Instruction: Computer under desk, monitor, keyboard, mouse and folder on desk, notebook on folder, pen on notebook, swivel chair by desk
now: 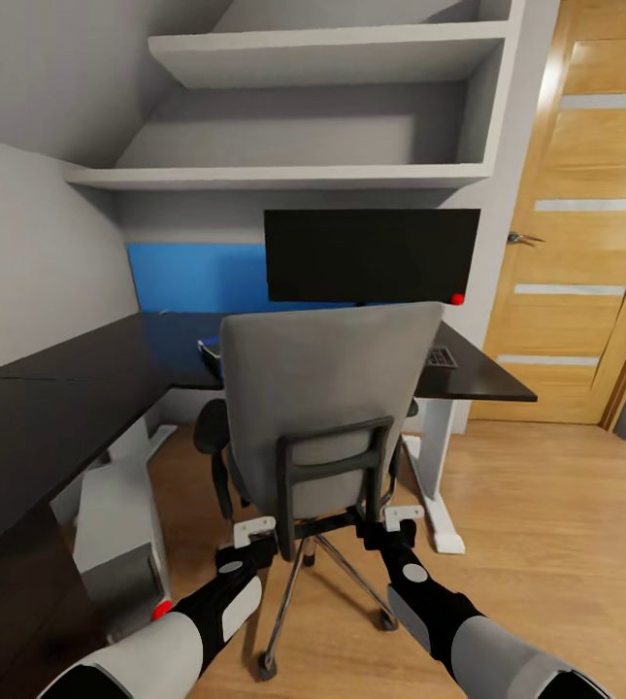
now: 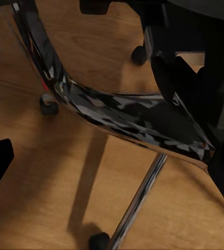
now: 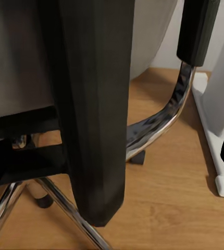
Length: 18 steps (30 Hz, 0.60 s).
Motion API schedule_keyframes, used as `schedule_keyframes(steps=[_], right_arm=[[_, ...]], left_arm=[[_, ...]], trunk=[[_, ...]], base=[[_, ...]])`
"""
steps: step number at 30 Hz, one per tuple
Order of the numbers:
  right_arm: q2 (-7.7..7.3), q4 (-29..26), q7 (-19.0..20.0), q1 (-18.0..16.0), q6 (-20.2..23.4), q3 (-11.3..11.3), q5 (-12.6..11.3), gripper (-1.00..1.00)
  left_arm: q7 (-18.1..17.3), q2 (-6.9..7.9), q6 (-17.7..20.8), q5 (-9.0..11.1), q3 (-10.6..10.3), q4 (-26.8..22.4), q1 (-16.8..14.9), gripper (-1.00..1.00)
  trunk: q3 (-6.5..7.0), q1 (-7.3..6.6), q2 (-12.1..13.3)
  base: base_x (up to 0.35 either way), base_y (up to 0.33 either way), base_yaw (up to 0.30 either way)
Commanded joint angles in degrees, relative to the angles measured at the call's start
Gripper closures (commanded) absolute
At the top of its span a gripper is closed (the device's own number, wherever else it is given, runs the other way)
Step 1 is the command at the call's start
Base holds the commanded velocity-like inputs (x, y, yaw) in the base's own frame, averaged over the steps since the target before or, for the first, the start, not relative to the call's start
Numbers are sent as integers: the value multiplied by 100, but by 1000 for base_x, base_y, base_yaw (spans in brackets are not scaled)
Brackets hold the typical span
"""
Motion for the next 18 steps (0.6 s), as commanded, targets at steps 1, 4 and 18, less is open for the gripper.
schedule_keyframes(steps=[1, 4, 18], right_arm=[[-2, 3, -33, -6, -20, 49, -43, -100], [-2, 3, -32, -6, -25, 49, -43, -100], [-10, 3, -40, -6, -26, 46, -43, -100]], left_arm=[[27, 0, -22, 44, -58, -1, -8, -100], [23, 0, -18, 44, -58, -1, -9, -100], [11, 0, -19, 36, -58, -10, -9, -100]], trunk=[[-5, 2, -2], [-5, 2, -2], [-5, 2, -2]], base=[[207, -5, 0], [49, -1, 0], [-271, -104, 0]])
